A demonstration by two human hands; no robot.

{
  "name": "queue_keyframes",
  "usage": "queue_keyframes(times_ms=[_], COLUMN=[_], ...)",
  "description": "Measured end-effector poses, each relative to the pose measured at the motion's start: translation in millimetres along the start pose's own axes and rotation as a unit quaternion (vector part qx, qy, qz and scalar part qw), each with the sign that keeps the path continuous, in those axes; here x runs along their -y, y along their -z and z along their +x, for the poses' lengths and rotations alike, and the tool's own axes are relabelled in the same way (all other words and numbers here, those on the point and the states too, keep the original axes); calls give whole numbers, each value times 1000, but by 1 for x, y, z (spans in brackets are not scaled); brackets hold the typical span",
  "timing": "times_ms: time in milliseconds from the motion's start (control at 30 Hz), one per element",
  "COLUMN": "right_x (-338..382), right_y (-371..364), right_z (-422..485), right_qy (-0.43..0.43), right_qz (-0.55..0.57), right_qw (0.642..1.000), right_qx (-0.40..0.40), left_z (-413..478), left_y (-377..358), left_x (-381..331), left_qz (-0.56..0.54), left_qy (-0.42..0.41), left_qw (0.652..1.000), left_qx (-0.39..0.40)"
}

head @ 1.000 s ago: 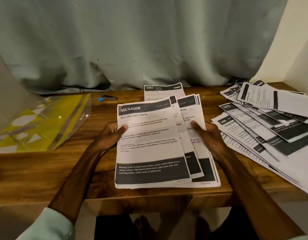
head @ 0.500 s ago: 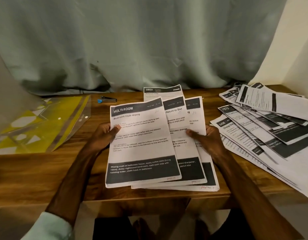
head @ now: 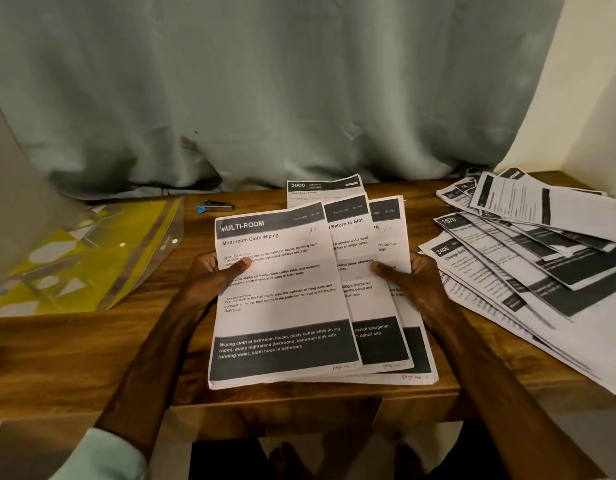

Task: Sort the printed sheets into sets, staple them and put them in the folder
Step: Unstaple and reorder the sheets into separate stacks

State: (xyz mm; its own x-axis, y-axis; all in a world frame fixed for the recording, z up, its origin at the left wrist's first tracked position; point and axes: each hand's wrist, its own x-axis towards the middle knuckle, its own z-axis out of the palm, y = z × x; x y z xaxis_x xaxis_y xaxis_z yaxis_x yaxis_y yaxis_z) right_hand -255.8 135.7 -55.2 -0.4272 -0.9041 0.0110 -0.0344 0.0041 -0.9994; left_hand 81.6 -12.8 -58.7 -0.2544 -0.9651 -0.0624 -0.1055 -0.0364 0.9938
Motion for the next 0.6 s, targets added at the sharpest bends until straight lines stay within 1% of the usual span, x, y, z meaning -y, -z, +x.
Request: queue_keyframes(times_ms=[233, 600], right_x=[0, -3], right_y=[1, 1], right_z=[-1, 0], right_qy=[6, 1], right_qz=[12, 24], right_qw=[1000, 1000], right_qx=[1, 5], left_z=[-2, -8], left_y=[-1, -5], left_x=[-1, -4], left_qz=[-10, -36], left_qy=[-17, -19], left_qw=[1000, 999], left_qx=[-4, -2])
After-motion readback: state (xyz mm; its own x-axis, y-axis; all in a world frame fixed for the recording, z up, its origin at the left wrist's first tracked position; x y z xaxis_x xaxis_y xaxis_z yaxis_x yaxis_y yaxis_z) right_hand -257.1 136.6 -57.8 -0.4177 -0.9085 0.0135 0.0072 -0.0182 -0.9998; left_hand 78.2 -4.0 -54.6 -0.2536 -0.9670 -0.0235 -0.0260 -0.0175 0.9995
